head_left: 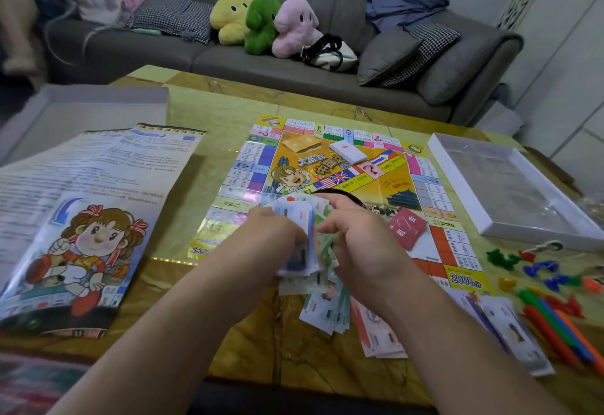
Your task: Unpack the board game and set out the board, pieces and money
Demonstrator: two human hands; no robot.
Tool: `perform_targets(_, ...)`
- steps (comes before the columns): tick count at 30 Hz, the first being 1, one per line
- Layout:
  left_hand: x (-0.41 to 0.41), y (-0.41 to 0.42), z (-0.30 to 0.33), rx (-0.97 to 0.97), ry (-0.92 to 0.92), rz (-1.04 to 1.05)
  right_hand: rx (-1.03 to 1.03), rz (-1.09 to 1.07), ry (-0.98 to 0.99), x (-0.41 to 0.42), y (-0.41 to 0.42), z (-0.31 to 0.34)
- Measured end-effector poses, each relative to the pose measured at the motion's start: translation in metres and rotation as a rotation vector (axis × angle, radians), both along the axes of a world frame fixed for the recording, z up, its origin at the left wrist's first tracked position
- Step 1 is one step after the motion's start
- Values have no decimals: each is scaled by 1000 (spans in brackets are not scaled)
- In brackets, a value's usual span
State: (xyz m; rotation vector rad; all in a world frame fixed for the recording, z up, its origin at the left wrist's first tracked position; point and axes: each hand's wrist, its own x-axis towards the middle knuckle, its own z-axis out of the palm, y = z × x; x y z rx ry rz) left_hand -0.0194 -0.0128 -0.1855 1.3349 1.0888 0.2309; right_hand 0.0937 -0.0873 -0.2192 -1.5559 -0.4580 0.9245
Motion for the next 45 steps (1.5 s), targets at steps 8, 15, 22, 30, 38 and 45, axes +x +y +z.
perform_targets(8,-7,1,-10,-20,-3,-159,-171,197,-257,-1,6,16)
perform_targets(15,-13,8,-4,-98,-85,-85,-261,538,-675,-12,-45,36)
perform_targets(22,-10,-6,1,-72,-89,-211,-212,586,-732,-18,-47,25)
perform_targets(30,-12,-4,-5,9,-90,-232,-311,575,-919,-23,-42,28)
perform_targets(38,-9,-10,-14,-109,-205,-146,-259,580,-985,-17,-44,35)
perform_targets(45,-9,-10,-22,-191,-300,-141,-355,561,-1178,-18,-41,47)
